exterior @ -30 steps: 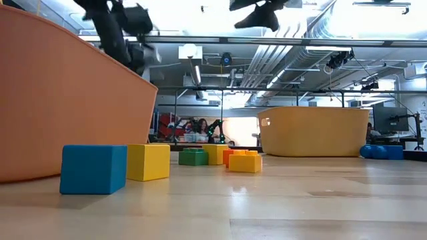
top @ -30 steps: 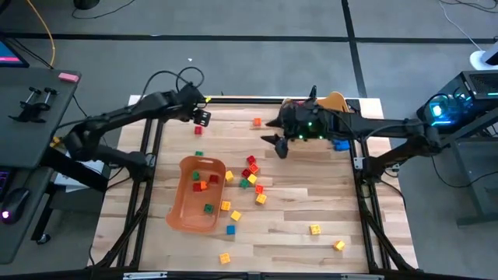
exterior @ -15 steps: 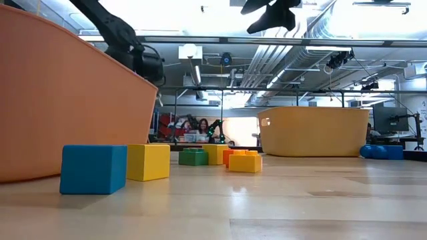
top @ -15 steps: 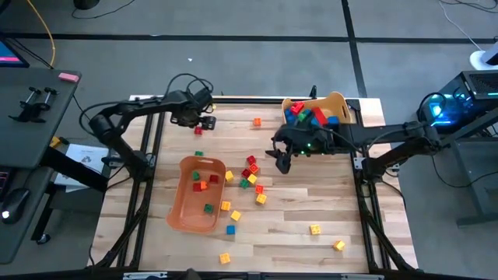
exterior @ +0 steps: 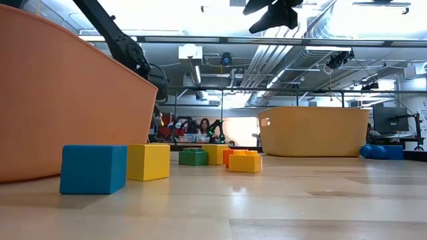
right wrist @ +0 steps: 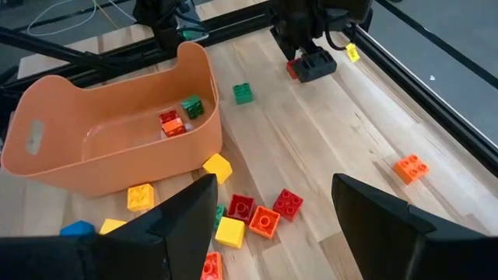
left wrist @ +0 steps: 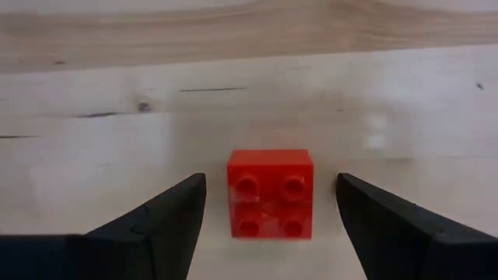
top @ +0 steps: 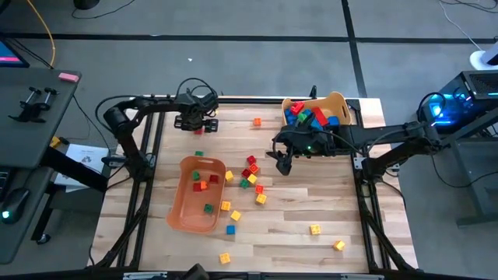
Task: Sort blocks by size
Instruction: Put the red game piece into the orange bin
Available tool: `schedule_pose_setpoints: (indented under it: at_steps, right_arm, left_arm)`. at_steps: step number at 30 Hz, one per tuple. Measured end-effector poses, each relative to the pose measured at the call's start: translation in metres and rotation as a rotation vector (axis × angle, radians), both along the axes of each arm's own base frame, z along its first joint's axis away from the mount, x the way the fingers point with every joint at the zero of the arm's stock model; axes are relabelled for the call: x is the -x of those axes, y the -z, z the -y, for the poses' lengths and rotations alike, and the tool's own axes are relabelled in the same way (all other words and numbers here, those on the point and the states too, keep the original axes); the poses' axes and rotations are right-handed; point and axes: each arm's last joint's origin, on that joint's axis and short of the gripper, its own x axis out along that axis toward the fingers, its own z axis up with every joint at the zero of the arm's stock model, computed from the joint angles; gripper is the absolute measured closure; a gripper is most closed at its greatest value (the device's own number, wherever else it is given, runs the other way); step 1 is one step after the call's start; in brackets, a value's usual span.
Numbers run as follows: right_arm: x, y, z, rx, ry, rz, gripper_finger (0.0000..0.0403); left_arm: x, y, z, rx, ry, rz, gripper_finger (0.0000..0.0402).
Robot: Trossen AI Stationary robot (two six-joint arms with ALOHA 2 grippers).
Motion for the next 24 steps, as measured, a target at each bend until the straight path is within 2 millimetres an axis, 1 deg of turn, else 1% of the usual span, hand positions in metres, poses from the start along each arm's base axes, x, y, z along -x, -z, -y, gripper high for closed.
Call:
schedule_pose_setpoints:
  at_steps: [5, 7, 9, 13, 16, 18, 21, 23, 24]
  right_arm:
    - [0.000, 0.000, 0.000, -0.013, 0.009, 0.005, 0.0151]
    - [0.000, 0.000, 0.000, -0.014, 0.010, 0.008, 0.0151]
    - [-0.001, -0.001, 0.000, -0.015, 0.010, 0.015, 0.0151]
    - [-0.002, -0.002, 0.000, -0.012, 0.007, 0.033, 0.0151]
    - [-0.002, -0.003, 0.000, 0.008, -0.007, 0.035, 0.0151]
    - [-0.002, -0.003, 0.000, 0.026, -0.020, 0.031, 0.0151]
    - [-0.002, -0.003, 0.000, 0.066, -0.048, 0.022, 0.0151]
    - [-0.002, -0.003, 0.000, 0.094, -0.068, 0.014, 0.0151]
    - [-0.002, -0.003, 0.000, 0.108, -0.078, 0.010, 0.0151]
  left_arm:
    - [-0.002, 0.006, -0.002, 0.005, 0.018, -0.011, 0.0130]
    - [-0.003, 0.006, -0.002, 0.008, 0.021, -0.006, 0.0147]
    - [-0.004, 0.007, -0.002, 0.020, 0.022, 0.015, 0.0184]
    - [-0.004, 0.005, -0.001, 0.060, 0.051, 0.053, 0.0301]
    - [-0.005, 0.000, 0.003, 0.081, 0.098, 0.089, 0.0305]
    - [-0.007, -0.008, 0.012, 0.136, 0.143, 0.150, 0.0305]
    - [-0.012, -0.033, 0.028, 0.129, 0.257, 0.245, 0.0305]
    - [-0.015, -0.055, 0.047, 0.097, 0.355, 0.294, 0.0305]
    - [-0.018, -0.067, 0.060, 0.077, 0.413, 0.339, 0.0305]
